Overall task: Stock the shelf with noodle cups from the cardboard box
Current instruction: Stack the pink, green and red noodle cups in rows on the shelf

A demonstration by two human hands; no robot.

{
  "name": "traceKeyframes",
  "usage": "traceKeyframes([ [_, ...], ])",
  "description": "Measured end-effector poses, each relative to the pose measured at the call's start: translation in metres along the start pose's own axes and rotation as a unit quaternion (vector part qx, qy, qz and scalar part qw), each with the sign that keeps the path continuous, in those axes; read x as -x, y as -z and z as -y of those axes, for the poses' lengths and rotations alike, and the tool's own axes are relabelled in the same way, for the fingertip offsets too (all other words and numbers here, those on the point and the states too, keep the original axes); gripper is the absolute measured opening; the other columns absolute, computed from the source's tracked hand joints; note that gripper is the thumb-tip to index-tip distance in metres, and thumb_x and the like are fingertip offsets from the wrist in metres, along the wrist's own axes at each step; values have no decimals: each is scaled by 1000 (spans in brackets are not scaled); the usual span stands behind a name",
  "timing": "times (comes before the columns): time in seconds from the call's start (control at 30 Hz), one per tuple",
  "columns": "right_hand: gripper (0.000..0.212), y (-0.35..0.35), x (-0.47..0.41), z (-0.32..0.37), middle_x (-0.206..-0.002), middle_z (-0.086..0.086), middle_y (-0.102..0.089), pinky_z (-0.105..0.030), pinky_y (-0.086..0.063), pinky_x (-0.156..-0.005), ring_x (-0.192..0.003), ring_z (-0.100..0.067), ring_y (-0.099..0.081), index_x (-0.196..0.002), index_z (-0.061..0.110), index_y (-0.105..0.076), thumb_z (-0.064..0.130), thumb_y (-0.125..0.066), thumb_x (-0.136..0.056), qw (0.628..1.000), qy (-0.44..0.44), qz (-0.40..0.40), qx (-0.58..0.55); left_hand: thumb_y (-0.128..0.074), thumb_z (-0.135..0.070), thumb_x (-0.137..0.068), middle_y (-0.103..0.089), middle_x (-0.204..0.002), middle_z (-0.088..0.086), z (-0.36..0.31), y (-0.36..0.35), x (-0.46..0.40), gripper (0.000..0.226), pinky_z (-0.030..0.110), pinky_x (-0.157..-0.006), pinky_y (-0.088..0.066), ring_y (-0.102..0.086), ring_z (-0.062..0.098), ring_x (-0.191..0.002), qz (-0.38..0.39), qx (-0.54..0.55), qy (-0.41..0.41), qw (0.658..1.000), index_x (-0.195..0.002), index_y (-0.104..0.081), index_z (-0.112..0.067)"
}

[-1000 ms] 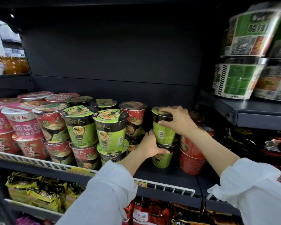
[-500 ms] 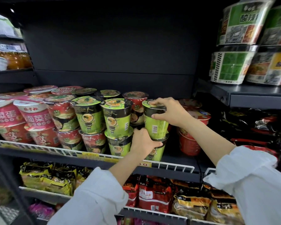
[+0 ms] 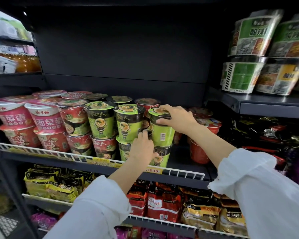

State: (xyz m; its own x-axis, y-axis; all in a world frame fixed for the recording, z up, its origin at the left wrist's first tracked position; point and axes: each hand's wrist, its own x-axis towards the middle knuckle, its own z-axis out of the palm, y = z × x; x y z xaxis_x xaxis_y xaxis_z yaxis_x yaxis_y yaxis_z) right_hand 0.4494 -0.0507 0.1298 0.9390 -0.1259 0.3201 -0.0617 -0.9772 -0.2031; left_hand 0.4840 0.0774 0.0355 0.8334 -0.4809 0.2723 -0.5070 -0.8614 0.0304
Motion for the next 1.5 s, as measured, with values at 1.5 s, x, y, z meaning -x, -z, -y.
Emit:
traceKeyframes([
  [1.5, 28, -10, -11, -86, -114, -7, -64, -20, -34, -77, -108, -23, -58, -117, 11, -61, 9, -47, -94, 984, -21, -97, -145, -45, -12, -95, -44, -131, 13, -81, 0, -29, 38, 30, -102, -35, -46, 26, -121, -36, 179, -131, 974, -132, -46, -3],
])
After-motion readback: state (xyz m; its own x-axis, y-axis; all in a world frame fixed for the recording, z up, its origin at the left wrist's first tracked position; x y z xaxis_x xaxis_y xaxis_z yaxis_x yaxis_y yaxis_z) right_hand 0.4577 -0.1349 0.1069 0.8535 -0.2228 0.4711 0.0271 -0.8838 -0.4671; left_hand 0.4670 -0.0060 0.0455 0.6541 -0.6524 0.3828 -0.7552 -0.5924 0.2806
